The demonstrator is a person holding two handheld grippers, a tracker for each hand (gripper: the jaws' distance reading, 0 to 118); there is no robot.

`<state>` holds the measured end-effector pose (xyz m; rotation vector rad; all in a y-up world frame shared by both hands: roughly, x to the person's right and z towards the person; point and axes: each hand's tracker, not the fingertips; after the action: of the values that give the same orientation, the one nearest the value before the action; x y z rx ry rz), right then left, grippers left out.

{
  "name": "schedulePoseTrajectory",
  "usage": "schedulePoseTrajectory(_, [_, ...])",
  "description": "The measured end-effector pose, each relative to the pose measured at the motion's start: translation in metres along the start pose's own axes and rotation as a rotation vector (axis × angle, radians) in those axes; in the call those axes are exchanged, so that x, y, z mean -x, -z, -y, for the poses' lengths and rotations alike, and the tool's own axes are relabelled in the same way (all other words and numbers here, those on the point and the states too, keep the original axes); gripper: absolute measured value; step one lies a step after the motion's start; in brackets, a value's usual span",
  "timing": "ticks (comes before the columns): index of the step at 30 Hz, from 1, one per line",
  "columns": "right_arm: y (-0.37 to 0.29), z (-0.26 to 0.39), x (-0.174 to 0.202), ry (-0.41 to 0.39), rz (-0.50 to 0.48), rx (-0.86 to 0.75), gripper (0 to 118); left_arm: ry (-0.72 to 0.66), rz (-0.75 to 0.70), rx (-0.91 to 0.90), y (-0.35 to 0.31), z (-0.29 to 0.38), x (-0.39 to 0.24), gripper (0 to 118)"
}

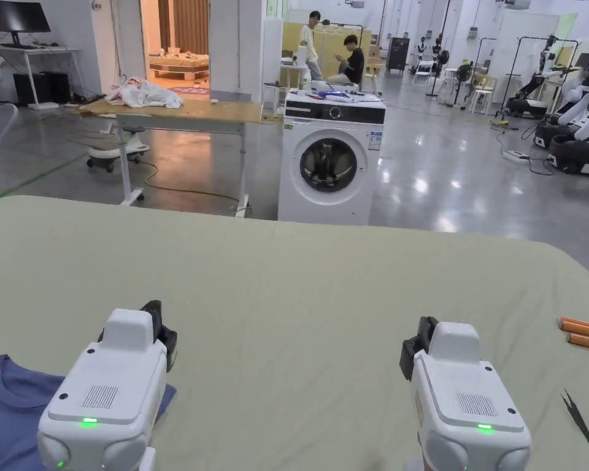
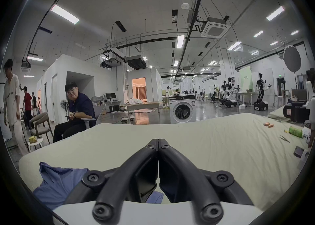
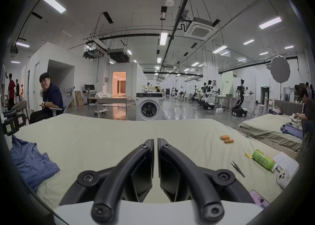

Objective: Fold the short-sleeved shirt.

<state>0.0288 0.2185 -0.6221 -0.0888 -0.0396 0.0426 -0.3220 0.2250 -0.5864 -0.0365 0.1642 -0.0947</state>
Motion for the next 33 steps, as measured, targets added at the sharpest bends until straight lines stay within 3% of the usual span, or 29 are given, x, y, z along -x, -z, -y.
schedulePoseTrajectory(7, [0.006, 0.001, -0.001, -0.036, -0.011, 0.05, 4, 0.019, 0.003, 0.042, 0.005, -0.001, 0.001, 0])
schedulePoseTrajectory(9, [0.005, -0.001, -0.009, 0.092, -0.01, 0.047, 4, -0.074, 0.009, 0.044, 0.005, -0.002, 0.009, 0])
schedulePoseTrajectory(11, [0.004, -0.005, -0.018, 0.253, -0.002, 0.039, 4, -0.268, 0.019, 0.038, 0.006, -0.004, 0.024, 0])
schedulePoseTrajectory(13, [0.003, -0.005, -0.026, 0.432, -0.011, 0.029, 3, -0.55, 0.04, 0.026, 0.007, -0.003, 0.043, 0])
schedulePoseTrajectory(15, [0.003, -0.007, -0.029, 0.501, -0.013, 0.02, 3, -0.724, 0.058, 0.025, 0.01, 0.001, 0.053, 0])
schedulePoseTrajectory(16, [0.003, -0.01, -0.026, 0.44, -0.014, 0.015, 3, -0.657, 0.064, 0.024, 0.01, -0.002, 0.051, 0])
schedulePoseTrajectory(17, [0.004, -0.015, -0.021, 0.33, -0.026, 0.005, 3, -0.521, 0.06, 0.03, 0.008, -0.007, 0.043, 0])
schedulePoseTrajectory(20, [0.005, -0.023, 0.008, -0.256, -0.111, -0.028, 3, 0.169, 0.059, 0.03, 0.003, -0.015, 0.001, 0])
schedulePoseTrajectory(22, [0.004, -0.015, 0.029, -0.749, -0.104, -0.069, 4, 0.617, 0.043, 0.028, 0.001, -0.005, -0.024, 0])
schedulePoseTrajectory(24, [0.002, 0.002, 0.038, -1.093, -0.107, -0.127, 3, 0.941, 0.044, 0.017, 0.002, 0.011, -0.032, 0])
schedulePoseTrajectory(25, [0.001, 0.008, 0.038, -1.204, -0.098, -0.156, 3, 1.068, 0.045, 0.007, 0.003, 0.02, -0.032, 0])
schedulePoseTrajectory(26, [0.001, 0.01, 0.037, -1.246, -0.106, -0.162, 3, 1.137, 0.047, 0.001, 0.003, 0.025, -0.032, 0])
schedulePoseTrajectory(29, [0.001, 0.009, 0.032, -1.169, -0.114, -0.117, 3, 1.168, 0.054, -0.005, 0.008, 0.033, -0.023, 0])
schedulePoseTrajectory(31, [0.0, 0.004, 0.028, -1.038, -0.083, -0.09, 3, 1.044, 0.041, 0.015, 0.01, 0.026, -0.021, 0])
schedulePoseTrajectory(33, [0.0, -0.004, 0.024, -0.808, -0.078, -0.04, 3, 0.78, 0.018, 0.041, 0.0, 0.005, -0.022, 0])
